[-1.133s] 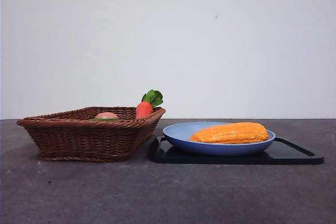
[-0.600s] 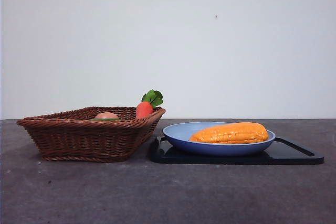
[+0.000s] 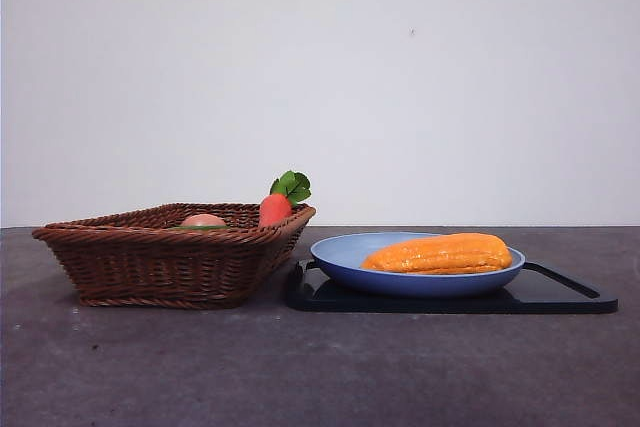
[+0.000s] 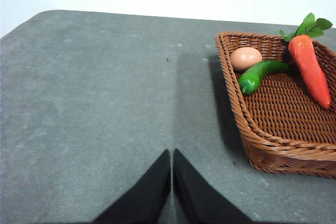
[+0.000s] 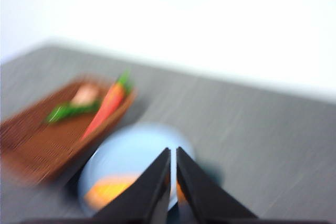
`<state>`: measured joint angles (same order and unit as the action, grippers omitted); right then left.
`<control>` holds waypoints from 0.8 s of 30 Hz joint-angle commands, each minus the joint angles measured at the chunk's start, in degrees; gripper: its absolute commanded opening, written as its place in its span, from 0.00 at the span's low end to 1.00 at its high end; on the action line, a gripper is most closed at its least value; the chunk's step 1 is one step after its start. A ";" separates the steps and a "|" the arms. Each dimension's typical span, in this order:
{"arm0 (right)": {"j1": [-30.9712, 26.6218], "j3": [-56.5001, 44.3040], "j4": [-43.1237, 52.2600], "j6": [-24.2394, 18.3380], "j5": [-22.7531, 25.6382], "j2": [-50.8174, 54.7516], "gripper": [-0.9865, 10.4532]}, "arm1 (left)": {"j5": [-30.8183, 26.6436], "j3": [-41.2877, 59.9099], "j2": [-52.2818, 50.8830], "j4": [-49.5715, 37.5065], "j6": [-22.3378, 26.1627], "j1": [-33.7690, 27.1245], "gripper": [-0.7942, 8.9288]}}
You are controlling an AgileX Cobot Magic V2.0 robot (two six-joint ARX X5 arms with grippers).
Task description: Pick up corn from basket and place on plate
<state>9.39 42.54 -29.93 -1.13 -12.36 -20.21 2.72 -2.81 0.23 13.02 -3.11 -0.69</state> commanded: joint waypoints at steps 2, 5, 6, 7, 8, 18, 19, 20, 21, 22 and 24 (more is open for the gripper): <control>-1.79 -7.15 14.75 -2.78 6.78 2.75 0.09 | -0.07 1.27 -0.07 0.70 -0.42 -0.11 0.09; -2.78 -14.27 23.56 -4.35 9.66 5.35 0.09 | -0.09 1.27 -0.07 0.70 -0.42 -0.11 0.09; -3.13 -16.70 25.57 -4.39 9.60 6.47 0.09 | -0.07 1.27 -0.07 0.70 -0.39 -0.09 0.09; -3.34 -18.99 27.12 -4.39 9.66 7.67 0.09 | -0.09 1.27 -0.07 0.70 -0.39 -0.11 0.09; -3.54 -21.00 28.22 -4.39 9.66 8.81 0.09 | -0.09 1.27 -0.07 0.70 -0.42 -0.11 0.09; -3.69 -36.52 31.36 -3.76 13.16 19.63 0.09 | -0.09 1.27 -0.07 0.70 -0.42 -0.11 0.09; -3.69 -37.66 31.52 -3.58 13.59 20.02 0.09 | -0.09 1.27 -0.07 0.68 -0.42 -0.11 0.09; -3.69 -38.47 31.58 -3.28 13.90 20.00 0.09 | -0.07 1.27 -0.07 0.70 -0.42 -0.11 0.09; -3.69 -39.28 31.56 -2.69 13.92 20.00 0.09 | -0.09 1.27 -0.07 0.70 -0.42 -0.09 0.09; -3.69 -40.06 31.56 -2.40 13.90 20.00 0.09 | -0.09 1.27 -0.07 0.70 -0.39 -0.11 0.09; -3.69 -41.46 31.58 -2.23 13.90 20.00 0.09 | -0.09 1.27 -0.07 0.68 -0.39 -0.11 0.09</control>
<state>5.65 1.48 0.93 -4.25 1.37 -0.21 2.72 -2.81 0.23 12.99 -3.14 -0.69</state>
